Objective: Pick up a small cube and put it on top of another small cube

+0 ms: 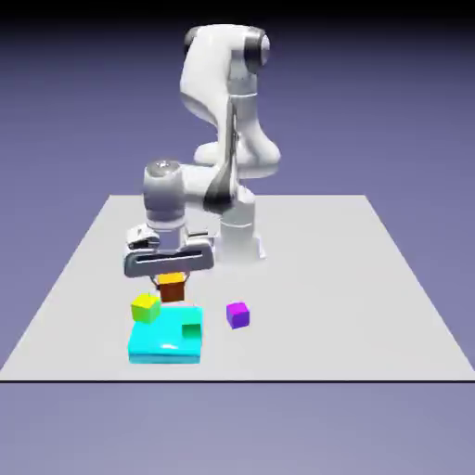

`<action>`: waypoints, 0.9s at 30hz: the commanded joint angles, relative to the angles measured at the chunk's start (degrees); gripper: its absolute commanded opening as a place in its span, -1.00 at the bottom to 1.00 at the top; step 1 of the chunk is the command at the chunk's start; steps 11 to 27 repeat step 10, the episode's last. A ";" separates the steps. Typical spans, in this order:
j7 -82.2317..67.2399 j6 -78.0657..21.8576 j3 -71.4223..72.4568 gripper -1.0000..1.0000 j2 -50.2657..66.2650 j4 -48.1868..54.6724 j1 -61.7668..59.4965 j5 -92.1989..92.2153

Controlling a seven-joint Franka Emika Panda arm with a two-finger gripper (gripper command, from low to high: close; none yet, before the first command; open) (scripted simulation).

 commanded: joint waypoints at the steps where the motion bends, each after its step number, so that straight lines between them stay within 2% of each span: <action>1: 0.09 0.03 0.00 -1.00 -0.01 0.00 0.21 -0.12; 7: -7.36 11.33 3.48 -1.00 11.22 -1.66 -2.23 10.14; 8: -7.36 11.33 3.48 1.00 11.22 -1.66 -2.23 10.14; 27: -5.98 9.24 2.84 1.00 9.15 -1.35 -1.78 8.25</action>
